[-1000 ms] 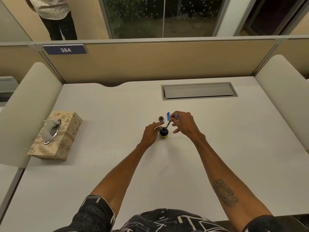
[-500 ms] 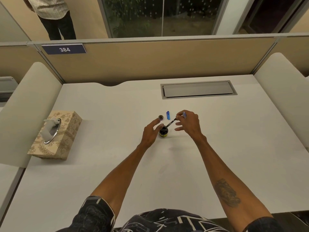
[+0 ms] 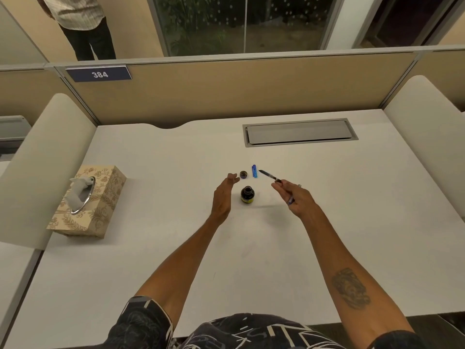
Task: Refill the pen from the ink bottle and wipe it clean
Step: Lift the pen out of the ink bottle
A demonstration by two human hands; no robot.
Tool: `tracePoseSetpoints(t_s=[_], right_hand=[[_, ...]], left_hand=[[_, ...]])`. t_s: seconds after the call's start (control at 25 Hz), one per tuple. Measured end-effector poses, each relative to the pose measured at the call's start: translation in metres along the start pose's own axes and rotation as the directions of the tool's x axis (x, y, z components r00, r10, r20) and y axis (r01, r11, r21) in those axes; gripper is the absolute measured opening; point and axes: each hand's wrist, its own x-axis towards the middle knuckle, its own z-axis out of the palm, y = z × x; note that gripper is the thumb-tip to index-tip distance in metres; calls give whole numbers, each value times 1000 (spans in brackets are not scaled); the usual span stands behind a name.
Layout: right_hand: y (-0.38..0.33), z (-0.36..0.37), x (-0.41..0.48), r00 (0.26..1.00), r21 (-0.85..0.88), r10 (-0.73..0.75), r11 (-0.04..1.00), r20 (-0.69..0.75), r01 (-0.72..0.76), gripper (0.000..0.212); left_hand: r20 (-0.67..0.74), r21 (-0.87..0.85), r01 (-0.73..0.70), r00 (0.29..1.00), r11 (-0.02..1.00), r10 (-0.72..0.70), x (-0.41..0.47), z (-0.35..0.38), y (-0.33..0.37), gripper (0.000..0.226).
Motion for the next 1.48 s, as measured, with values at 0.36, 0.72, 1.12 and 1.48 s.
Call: tracePoseSetpoints(t_s=[0.36,0.72,1.12,1.48], right_hand=[[6,9,-9,986,224,129,963,102,-149,16],[19,25,-18,966,184,176,960,187,-210,16],[28,24,-22,959,67,199,974,202,-216,15],[25,24,-12,993,-138,61,989,97,-47,36]], left_hand=[[68,39,-174,983,984,171,3,13,0,35],[16,-185,-154,987,971,159,8,40,20,32],[-11,-364,-131,991,922,136,7,43,21,32],[1,-385,-122,991,915,133,10,42,25,32]])
